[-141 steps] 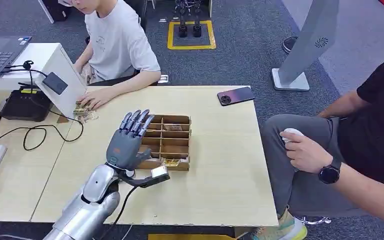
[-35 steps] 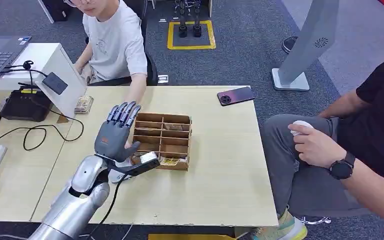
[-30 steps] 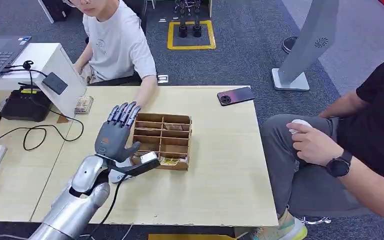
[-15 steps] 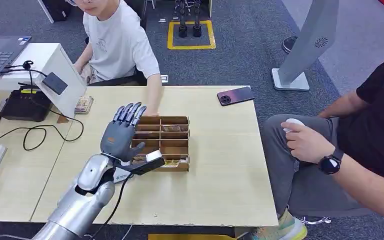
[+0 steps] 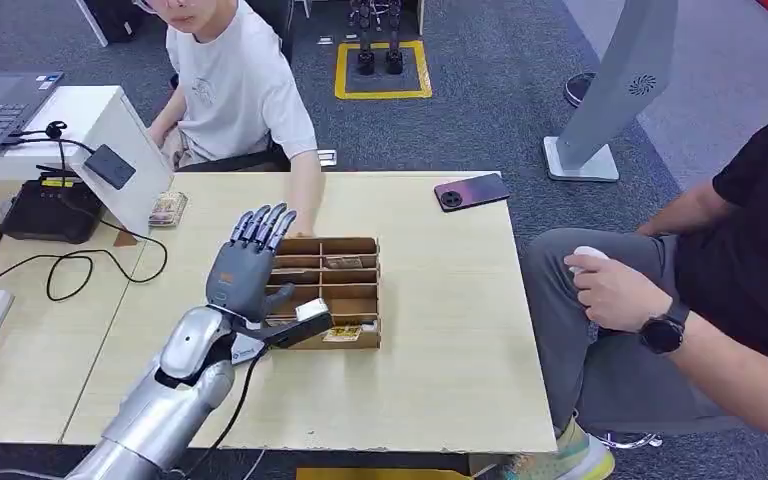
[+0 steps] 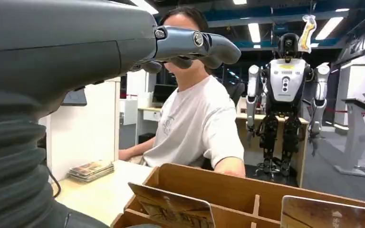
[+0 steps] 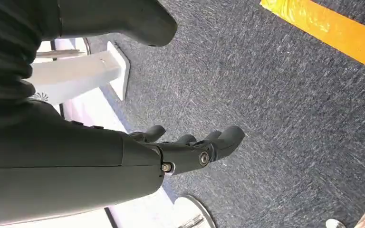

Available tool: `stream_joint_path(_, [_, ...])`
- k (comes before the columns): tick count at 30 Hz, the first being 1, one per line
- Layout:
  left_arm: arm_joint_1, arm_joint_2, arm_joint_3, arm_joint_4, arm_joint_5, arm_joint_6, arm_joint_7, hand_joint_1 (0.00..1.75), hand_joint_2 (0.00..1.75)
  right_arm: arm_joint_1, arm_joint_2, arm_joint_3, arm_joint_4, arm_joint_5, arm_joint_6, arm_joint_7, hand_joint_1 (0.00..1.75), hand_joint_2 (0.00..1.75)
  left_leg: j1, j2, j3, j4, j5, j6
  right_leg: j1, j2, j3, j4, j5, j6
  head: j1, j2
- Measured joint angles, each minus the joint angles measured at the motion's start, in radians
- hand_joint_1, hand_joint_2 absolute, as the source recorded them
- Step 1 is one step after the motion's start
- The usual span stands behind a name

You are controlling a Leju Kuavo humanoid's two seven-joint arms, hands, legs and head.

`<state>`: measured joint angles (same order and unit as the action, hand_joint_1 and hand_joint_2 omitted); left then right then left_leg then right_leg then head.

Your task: Pass the card to the sensor for recognition and then transmit it.

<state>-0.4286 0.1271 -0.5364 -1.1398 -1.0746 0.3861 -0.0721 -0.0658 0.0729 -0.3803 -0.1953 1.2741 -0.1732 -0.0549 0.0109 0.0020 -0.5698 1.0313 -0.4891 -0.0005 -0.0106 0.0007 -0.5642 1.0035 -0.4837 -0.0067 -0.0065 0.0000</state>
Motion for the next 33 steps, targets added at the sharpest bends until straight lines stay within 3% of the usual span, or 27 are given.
stream_joint_path(7, [-0.011, -0.009, 0.0, 0.026, 0.017, -0.005, -0.003, 0.0, 1.75, 0.0, 0.0, 0.0, 0.0, -0.001, 0.001, -0.002, 0.0, 1.75, 0.0, 0.0, 0.0, 0.0, 0.0, 0.0, 0.0, 0.0, 0.0, 0.0, 0.0, 0.0, 0.0, 0.0])
stream_joint_path(11, [-0.013, -0.008, -0.002, 0.04, 0.045, -0.071, -0.012, 0.0, 1.75, 0.0, 0.0, 0.0, 0.0, -0.007, 0.001, -0.004, 0.0, 1.75, 0.0, 0.0, 0.0, 0.0, 0.0, 0.0, 0.0, 0.0, 0.0, 0.0, 0.0, 0.0, 0.0, 0.0])
stream_joint_path(17, [-0.013, -0.007, -0.012, 0.05, 0.05, -0.099, -0.015, 0.0, 1.75, 0.0, 0.0, 0.0, 0.0, -0.008, 0.002, -0.006, 0.0, 1.75, 0.0, 0.0, 0.0, 0.0, 0.0, 0.0, 0.0, 0.0, 0.0, 0.0, 0.0, 0.0, 0.0, 0.0])
stream_joint_path(18, [-0.013, -0.007, -0.013, 0.051, 0.05, -0.103, -0.014, 1.75, 1.75, 0.0, 0.0, 0.0, 0.0, -0.008, 0.002, -0.007, 0.0, 1.75, 0.0, 0.0, 0.0, 0.0, 0.0, 0.0, 0.0, 0.0, 0.0, 0.0, 0.0, 0.0, 0.0, 0.0])
stream_joint_path(21, [-0.017, -0.006, -0.018, 0.055, 0.051, -0.127, -0.012, 1.68, 1.75, 0.0, 0.0, 0.0, 0.0, -0.008, 0.002, -0.008, 0.0, 1.75, 0.0, 0.0, 0.0, 0.0, 0.0, 0.0, 0.0, 0.0, 0.0, 0.0, 0.0, 0.0, 0.0, 0.0])
stream_joint_path(23, [-0.019, -0.005, -0.019, 0.059, 0.055, -0.146, -0.011, 1.75, 1.75, 0.0, 0.0, 0.0, 0.0, -0.008, 0.001, -0.008, 0.0, 1.75, 0.0, 0.0, 0.0, 0.0, 0.0, 0.0, 0.0, 0.0, 0.0, 0.0, 0.0, 0.0, 0.0, 0.0])
stream_joint_path(24, [-0.019, -0.005, -0.019, 0.061, 0.056, -0.146, -0.01, 1.69, 1.75, 0.0, 0.0, 0.0, 0.0, -0.008, 0.001, -0.008, 0.0, 1.75, 0.0, 0.0, 0.0, 0.0, 0.0, 0.0, 0.0, 0.0, 0.0, 0.0, 0.0, 0.0, 0.0, 0.0])
stream_joint_path(33, [-0.034, -0.004, -0.019, 0.067, 0.071, -0.141, -0.007, 1.75, 1.75, 0.0, 0.0, 0.0, 0.0, -0.008, 0.001, -0.013, 0.0, 1.75, 0.0, 0.0, 0.0, 0.0, 0.0, 0.0, 0.0, 0.0, 0.0, 0.0, 0.0, 0.0, 0.0, 0.0])
